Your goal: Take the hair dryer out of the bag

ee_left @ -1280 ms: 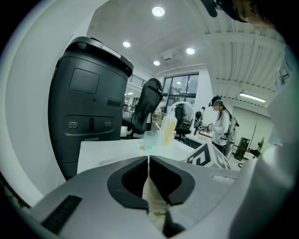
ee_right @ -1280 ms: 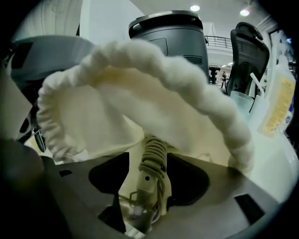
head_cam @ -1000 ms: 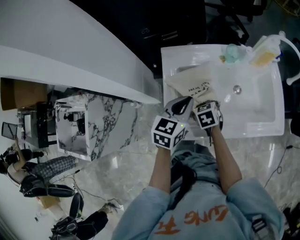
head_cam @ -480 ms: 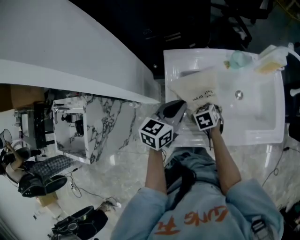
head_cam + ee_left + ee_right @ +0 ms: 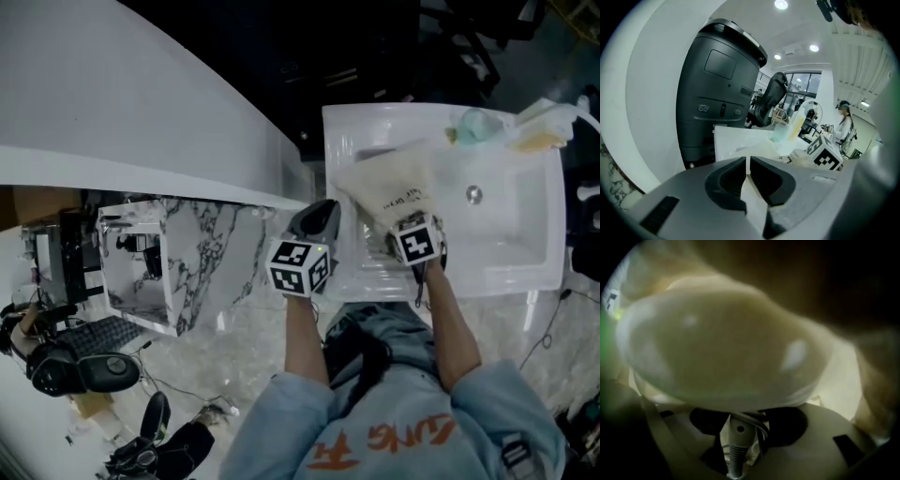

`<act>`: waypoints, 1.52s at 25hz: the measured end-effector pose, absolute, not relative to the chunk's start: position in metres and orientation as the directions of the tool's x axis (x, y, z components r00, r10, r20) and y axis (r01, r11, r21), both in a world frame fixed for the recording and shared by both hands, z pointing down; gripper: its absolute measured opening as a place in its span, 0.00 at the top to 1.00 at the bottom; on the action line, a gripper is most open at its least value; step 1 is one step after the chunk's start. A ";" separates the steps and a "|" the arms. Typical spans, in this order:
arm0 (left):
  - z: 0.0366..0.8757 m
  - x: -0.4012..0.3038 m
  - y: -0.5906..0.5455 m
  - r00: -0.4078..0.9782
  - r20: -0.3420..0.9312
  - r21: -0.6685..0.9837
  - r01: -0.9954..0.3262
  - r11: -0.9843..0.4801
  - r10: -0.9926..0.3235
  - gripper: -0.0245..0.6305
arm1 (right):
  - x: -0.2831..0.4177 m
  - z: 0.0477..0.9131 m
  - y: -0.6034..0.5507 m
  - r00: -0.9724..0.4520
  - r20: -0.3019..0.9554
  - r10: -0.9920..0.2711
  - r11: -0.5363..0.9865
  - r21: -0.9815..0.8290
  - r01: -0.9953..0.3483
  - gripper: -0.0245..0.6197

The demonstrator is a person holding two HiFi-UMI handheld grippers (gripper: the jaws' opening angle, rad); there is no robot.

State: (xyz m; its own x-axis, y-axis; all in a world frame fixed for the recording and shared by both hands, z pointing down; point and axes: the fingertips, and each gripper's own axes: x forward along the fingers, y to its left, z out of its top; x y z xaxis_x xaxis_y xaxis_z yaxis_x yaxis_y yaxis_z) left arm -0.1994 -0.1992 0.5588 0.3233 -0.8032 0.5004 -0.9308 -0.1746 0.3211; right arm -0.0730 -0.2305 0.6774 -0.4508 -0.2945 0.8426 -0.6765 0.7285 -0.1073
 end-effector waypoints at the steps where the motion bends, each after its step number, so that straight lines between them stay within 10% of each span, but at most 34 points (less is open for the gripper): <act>1: 0.562 -0.201 -0.201 0.321 0.510 0.318 -0.932 -0.171 -0.798 0.94 | -0.072 0.676 -0.231 -0.463 0.839 -0.286 0.728 -0.124 -0.674 0.60; 9: 0.581 -0.218 -0.212 0.267 0.574 0.278 -0.953 -0.122 -0.775 0.92 | -0.066 0.666 -0.216 -0.599 0.783 -0.165 0.685 -0.346 -0.641 0.60; 20: 0.560 -0.193 -0.229 0.456 0.404 0.499 -0.836 -0.227 -0.793 0.66 | -0.058 0.632 -0.201 -0.713 0.681 -0.170 0.806 -0.320 -0.498 0.60; 24: 0.568 -0.195 -0.228 0.392 0.436 0.465 -0.869 -0.169 -0.810 0.67 | -0.057 0.624 -0.192 -0.716 0.679 -0.161 0.854 -0.268 -0.445 0.60; 29: 0.561 -0.209 -0.223 0.271 0.399 0.457 -0.887 -0.066 -0.876 0.93 | -0.052 0.615 -0.181 -0.706 0.694 -0.145 0.890 -0.220 -0.399 0.60; 38: 0.547 -0.230 -0.195 0.084 0.365 0.424 -0.902 0.085 -0.927 0.95 | -0.037 0.604 -0.161 -0.699 0.698 -0.152 0.913 -0.171 -0.369 0.60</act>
State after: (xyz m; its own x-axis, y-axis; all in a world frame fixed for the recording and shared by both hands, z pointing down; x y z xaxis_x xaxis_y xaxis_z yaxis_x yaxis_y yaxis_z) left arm -0.2305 -0.1949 0.5472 0.0838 -0.9274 0.3647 -0.9015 0.0854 0.4242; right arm -0.0370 -0.1612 0.6044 -0.6994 -0.1516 0.6985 -0.3692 0.9134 -0.1714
